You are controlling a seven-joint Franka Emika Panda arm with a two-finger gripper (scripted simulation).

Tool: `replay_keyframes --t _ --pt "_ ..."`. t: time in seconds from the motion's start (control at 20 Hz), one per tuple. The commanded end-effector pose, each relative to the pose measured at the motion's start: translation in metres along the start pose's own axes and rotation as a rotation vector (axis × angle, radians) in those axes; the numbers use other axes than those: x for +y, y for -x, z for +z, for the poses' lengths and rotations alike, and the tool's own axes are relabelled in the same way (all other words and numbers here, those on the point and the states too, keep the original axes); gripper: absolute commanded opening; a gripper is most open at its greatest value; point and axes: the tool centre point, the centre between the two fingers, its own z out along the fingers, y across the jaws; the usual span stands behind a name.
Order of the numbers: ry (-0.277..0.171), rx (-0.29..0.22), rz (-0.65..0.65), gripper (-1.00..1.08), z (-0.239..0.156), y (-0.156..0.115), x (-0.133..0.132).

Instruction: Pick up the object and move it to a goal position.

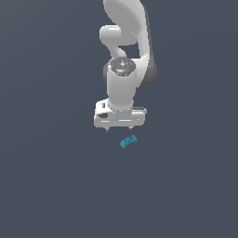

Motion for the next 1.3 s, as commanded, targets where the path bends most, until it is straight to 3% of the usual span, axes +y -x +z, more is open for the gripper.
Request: replay_keyframes --t 0.0,0.85,1.25 --pt "0.000 0.000 0.000 1.00 0.000 0.000 0.000" --pt "-0.002 0.017 0.039 1.00 -0.005 -0.011 -0.001" --pt "-0.008 0.014 0.118 1.00 0.002 -0.010 -0.007"
